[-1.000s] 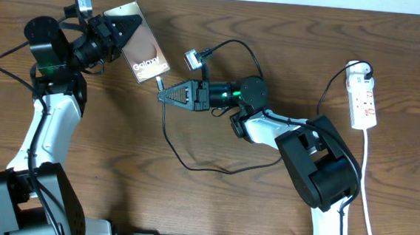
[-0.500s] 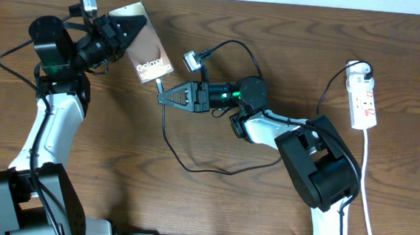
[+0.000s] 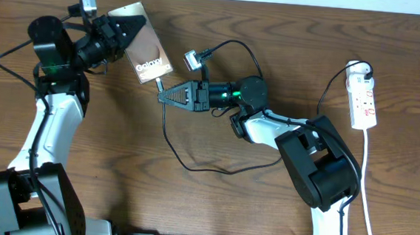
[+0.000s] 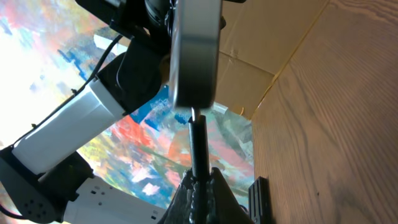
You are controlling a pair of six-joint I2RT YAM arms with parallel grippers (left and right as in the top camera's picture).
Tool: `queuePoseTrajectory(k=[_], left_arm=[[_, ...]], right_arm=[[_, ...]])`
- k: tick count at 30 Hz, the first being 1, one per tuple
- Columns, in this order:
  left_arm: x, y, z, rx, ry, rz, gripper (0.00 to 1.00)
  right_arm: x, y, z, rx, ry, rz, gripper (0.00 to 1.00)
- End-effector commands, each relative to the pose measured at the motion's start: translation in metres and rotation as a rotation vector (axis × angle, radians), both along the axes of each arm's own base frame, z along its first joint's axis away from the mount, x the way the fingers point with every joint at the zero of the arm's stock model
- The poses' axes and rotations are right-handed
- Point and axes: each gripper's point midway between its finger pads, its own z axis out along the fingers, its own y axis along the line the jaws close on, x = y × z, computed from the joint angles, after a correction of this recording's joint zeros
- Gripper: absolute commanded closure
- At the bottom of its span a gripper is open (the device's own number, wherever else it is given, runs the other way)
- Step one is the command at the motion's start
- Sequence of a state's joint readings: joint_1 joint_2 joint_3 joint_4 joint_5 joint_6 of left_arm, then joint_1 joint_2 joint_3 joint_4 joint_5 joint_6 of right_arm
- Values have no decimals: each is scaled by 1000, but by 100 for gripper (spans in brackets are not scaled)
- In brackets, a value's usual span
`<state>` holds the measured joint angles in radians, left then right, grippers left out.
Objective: Plug charger to phone and switch on socket
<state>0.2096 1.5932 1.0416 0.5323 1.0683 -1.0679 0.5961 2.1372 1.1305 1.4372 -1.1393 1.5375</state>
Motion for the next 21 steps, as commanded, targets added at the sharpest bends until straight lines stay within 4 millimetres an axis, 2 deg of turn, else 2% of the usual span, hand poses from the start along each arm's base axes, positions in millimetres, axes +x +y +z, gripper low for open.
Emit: queuePoseTrajectory(k=[1, 21], left_arm=[[1, 6, 8, 20, -43, 14, 93], [-7, -15, 8, 30, -60, -69, 93]], right_arm=[[2, 2, 8, 20, -19, -12, 99], [2, 2, 8, 21, -19, -13, 99]])
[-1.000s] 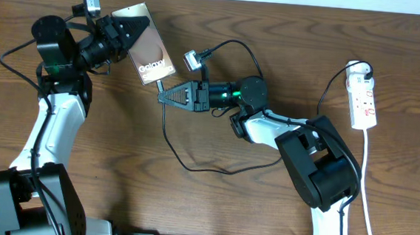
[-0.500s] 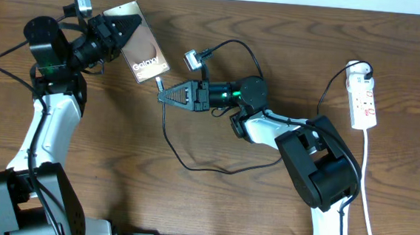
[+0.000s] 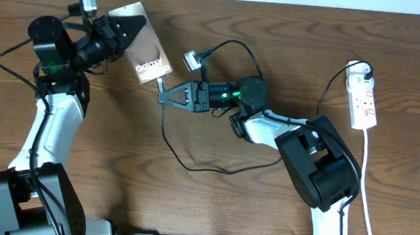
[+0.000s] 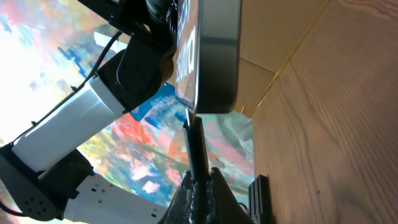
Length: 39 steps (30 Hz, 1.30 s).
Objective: Plug charger to phone and switch on socket
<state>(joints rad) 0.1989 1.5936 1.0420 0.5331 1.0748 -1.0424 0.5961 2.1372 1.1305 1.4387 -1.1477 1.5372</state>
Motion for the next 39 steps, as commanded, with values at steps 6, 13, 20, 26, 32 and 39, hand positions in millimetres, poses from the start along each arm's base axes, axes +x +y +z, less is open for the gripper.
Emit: queuePoseTrajectory(k=[6, 13, 20, 26, 32, 39], left_arm=[[-6, -10, 8, 13, -40, -52, 93], [-5, -9, 8, 14, -41, -44, 93], [-5, -9, 8, 14, -41, -45, 92], [-5, -9, 8, 14, -41, -44, 93], [-5, -9, 8, 14, -41, -44, 93], [-5, -9, 8, 14, -41, -45, 93]], right_arm=[[3, 3, 8, 23, -16, -20, 99], [0, 3, 7, 17, -19, -4, 99], [-1, 3, 7, 17, -19, -3, 99], [-1, 3, 7, 17, -19, -3, 99], [-1, 4, 7, 17, -19, -1, 99], [-5, 7, 7, 17, -19, 9, 99]])
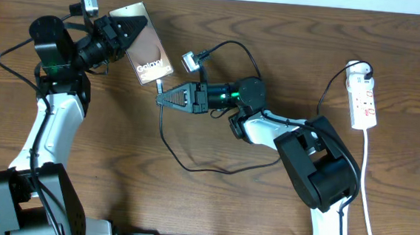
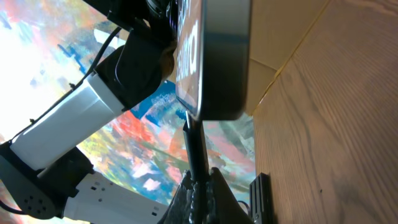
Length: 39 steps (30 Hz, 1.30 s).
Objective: Plug charger to phone and switch on socket
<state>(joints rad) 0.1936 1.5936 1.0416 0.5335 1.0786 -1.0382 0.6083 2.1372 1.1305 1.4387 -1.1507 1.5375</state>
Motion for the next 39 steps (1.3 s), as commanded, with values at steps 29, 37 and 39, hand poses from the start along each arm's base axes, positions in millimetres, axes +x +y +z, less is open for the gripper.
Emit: queuePoseTrajectory(k=[29, 37, 39], left_arm=[[-30, -25, 10, 43, -110, -226, 93], [-31, -25, 12, 58, -138, -227, 93], [-31, -26, 12, 62, -144, -234, 93]], right_arm=[[8, -3, 7, 16, -20, -22, 99], [10, -3, 8, 17, 5, -31, 99], [10, -3, 8, 17, 10, -32, 99]])
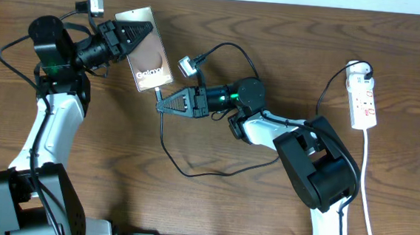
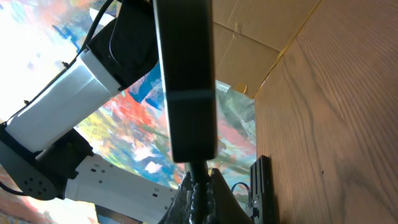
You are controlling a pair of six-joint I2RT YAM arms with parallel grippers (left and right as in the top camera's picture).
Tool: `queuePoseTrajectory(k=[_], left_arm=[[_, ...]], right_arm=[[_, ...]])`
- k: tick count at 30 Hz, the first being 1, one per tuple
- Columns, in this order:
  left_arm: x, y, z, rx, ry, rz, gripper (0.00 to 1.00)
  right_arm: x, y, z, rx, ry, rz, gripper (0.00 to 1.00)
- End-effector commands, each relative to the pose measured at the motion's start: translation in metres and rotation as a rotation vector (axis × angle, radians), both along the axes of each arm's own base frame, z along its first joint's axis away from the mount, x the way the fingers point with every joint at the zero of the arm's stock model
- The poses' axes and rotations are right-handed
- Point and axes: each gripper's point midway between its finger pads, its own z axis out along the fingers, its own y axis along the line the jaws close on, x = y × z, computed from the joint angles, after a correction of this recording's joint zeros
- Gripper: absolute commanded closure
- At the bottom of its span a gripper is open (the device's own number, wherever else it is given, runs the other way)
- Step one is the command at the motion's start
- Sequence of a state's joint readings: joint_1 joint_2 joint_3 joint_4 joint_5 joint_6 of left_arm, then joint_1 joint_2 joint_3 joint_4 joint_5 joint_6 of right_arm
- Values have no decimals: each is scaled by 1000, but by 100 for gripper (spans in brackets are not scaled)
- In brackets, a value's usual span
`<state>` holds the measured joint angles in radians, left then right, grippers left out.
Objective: Plug charger to phone and switch on socket
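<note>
The gold phone (image 1: 151,58) reads "Galaxy" on its face and is held off the table at the back left, with my left gripper (image 1: 130,36) shut on its upper end. My right gripper (image 1: 160,104) is shut on the charger plug (image 2: 196,169). The plug's tip meets the phone's lower edge. In the right wrist view the phone (image 2: 185,81) stands edge-on straight above the plug, and whether the tip is inside the port cannot be told. The black cable (image 1: 165,140) loops across the table. The white socket strip (image 1: 364,99) lies far right.
The cable's silver USB end (image 1: 188,65) lies loose just right of the phone. The strip's white lead (image 1: 368,188) runs down the right side. A black rail borders the front edge. Cardboard (image 2: 261,43) stands beyond the table.
The phone has shifted right and toward my right gripper and has turned. In the right wrist view it went from angled and off-centre to edge-on directly over the plug. The right gripper sits slightly lower.
The left gripper held the phone and the right gripper held the plug just under its lower edge throughout. The phone first stood edge-on, then showed its face at an angle for two moments. Now it is edge-on again, closer, in line with the plug.
</note>
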<state>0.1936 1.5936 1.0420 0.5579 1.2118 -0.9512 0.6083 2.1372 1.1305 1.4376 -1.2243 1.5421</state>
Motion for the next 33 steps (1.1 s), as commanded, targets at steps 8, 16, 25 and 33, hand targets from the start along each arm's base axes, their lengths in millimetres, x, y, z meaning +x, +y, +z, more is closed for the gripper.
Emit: queuePoseTrajectory(k=[8, 16, 25, 33], left_arm=[[-19, -14, 7, 24, -68, -133, 93], [-20, -15, 7, 23, -68, -140, 93], [-20, -15, 7, 23, -68, -140, 93], [-20, -14, 7, 24, -68, -136, 93]], right_arm=[[25, -3, 13, 38, 47, -104, 99], [26, -3, 14, 42, 49, -112, 99], [28, -5, 14, 42, 48, -118, 99], [30, -7, 14, 42, 48, -123, 58]])
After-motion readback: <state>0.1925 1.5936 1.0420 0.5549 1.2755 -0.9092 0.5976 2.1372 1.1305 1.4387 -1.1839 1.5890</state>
